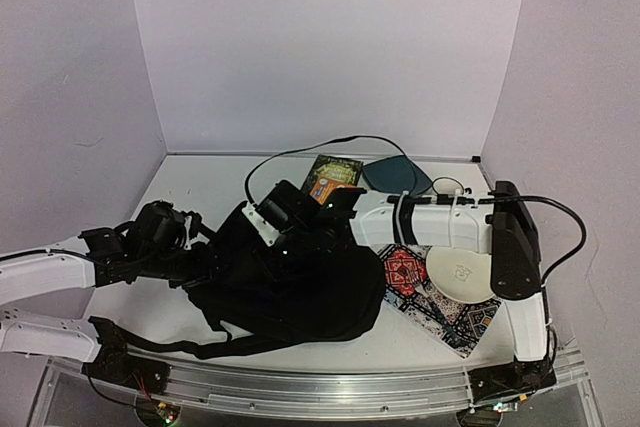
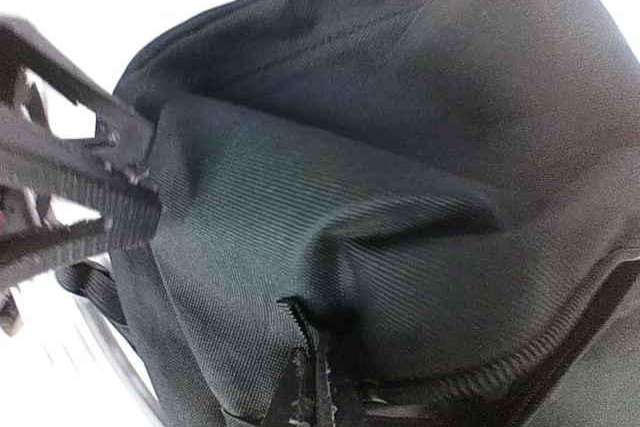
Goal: Pack the student bag
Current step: Grab the lower front pocket of the student bag.
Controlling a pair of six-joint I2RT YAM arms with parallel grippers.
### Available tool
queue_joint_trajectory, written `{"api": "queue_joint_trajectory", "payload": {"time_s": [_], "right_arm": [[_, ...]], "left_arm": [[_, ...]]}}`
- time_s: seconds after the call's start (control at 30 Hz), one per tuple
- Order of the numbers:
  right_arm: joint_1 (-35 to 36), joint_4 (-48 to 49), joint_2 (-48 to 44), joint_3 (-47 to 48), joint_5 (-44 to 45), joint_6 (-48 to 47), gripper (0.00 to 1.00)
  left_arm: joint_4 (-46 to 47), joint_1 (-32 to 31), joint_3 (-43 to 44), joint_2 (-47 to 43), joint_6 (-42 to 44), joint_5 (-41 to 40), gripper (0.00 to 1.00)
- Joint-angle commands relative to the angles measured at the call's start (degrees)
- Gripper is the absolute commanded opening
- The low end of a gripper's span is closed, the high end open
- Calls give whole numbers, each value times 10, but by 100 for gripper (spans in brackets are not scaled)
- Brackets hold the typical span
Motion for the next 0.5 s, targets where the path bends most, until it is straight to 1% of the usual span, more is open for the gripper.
{"api": "queue_joint_trajectory", "payload": {"time_s": [0.0, 0.1, 0.27, 0.33, 0.47], "right_arm": [[-5, 36, -40, -19, -27, 26, 1], [-9, 41, -43, -23, -26, 31, 1], [-11, 74, -61, -48, -29, 46, 0], [-13, 90, -66, -57, -33, 56, 0], [-17, 127, -82, -84, -30, 93, 0]], "left_arm": [[49, -7, -11, 0, 12, 18, 50], [64, -13, -10, 2, 22, 23, 48], [111, -39, -16, -12, 44, 16, 49], [139, -69, -19, -18, 61, -7, 53], [190, -135, -44, -17, 88, -86, 58]]}}
